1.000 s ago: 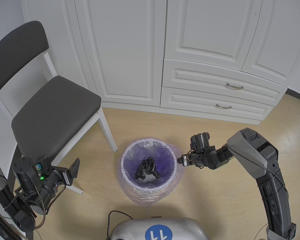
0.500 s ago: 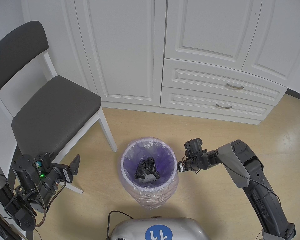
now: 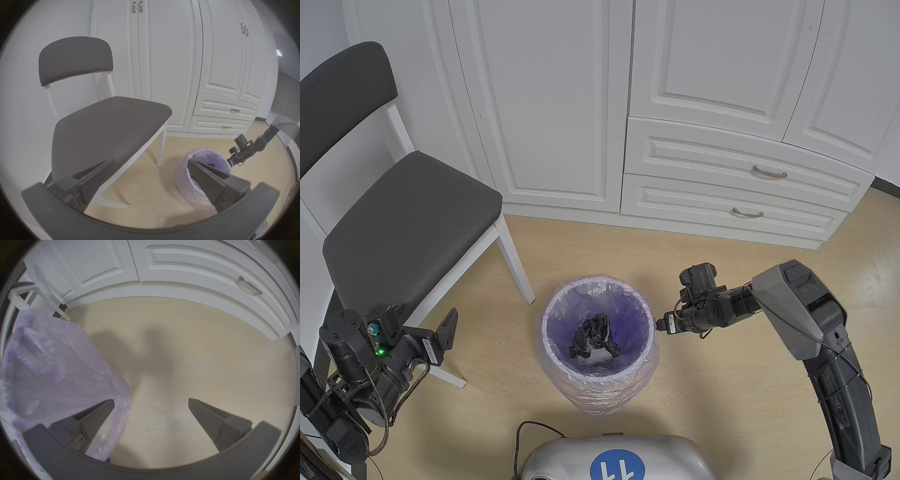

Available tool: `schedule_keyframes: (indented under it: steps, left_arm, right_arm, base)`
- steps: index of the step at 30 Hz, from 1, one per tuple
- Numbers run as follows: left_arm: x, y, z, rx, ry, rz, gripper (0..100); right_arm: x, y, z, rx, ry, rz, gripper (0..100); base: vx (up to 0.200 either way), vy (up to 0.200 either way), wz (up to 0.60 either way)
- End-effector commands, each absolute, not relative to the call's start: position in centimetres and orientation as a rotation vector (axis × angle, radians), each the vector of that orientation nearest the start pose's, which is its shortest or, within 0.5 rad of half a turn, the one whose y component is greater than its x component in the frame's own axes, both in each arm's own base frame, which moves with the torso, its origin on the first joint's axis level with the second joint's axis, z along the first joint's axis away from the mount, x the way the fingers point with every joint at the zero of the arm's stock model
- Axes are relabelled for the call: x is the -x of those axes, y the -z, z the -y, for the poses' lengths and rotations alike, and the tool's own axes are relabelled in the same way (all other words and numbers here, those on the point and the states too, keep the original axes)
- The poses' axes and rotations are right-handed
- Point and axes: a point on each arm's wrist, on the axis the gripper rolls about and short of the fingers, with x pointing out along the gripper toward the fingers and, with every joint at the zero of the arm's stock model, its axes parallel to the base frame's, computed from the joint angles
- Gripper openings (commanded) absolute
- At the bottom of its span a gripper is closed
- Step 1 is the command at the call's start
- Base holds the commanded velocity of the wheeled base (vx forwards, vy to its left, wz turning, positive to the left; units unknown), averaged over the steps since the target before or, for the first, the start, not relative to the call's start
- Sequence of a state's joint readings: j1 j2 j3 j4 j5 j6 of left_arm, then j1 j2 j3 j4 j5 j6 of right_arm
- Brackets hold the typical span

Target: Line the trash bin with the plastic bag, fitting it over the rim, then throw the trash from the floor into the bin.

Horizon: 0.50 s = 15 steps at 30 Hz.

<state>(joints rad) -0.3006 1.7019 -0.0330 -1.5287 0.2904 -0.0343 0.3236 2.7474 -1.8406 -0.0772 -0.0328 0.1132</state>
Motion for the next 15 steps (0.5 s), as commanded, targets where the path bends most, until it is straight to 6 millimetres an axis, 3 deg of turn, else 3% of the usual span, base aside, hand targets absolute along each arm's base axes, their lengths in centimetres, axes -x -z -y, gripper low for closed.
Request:
schedule_keyframes:
  steps: [1, 15]
  left_arm:
    - [-18.4, -9.8, 5.0, -0.011, 0.008, -0.162, 100]
    - [-18.4, -9.2, 5.8, -0.019, 0.045, -0.195, 100]
  right_arm:
    - [-43.0, -4.7, -13.8, 0.002, -0.283, -0.731, 100]
    - [-37.1, -9.6, -13.2, -0.046, -0.312, -0.48, 100]
  base:
    - [0.0, 0.0, 0.0]
    - [0.0, 0.0, 0.0]
